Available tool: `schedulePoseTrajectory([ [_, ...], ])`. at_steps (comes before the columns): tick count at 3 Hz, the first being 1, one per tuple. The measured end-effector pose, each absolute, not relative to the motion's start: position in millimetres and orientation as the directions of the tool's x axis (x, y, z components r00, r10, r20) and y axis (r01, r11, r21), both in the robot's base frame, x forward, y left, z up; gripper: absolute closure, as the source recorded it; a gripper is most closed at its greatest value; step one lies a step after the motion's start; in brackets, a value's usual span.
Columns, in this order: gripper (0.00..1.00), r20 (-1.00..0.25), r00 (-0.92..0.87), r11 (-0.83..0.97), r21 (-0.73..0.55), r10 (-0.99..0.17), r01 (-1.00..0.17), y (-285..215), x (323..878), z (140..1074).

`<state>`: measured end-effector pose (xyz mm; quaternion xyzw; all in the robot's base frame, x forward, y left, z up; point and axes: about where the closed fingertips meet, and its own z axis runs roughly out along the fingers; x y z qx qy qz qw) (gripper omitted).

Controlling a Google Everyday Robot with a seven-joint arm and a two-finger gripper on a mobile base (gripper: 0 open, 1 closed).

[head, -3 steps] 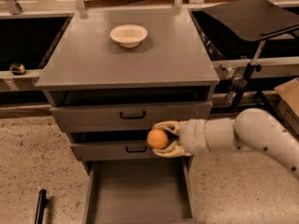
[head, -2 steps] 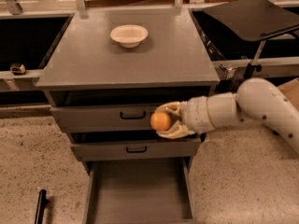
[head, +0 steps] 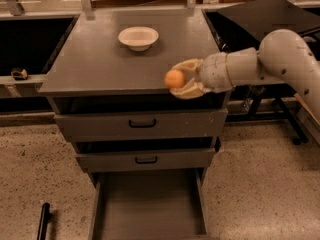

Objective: Pick orange from bottom drawer and place on counter

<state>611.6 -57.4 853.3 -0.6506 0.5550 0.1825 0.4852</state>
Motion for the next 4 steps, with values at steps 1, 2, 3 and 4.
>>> schedulePoseTrajectory([
  [1, 1.0, -0.779, 0.325, 0.13, -0.457, -0.537, -0.88, -66, 626, 872],
  [2, 1.0, -0.768, 0.317, 0.107, -0.445, -0.557, -0.889, -57, 631, 873],
  [3, 1.0, -0.825, 0.243, 0.192, -0.384, -0.51, -0.903, -31, 675, 894],
  [4, 1.0, -0.884, 0.177, 0.266, -0.313, -0.433, -0.912, -9, 710, 898],
])
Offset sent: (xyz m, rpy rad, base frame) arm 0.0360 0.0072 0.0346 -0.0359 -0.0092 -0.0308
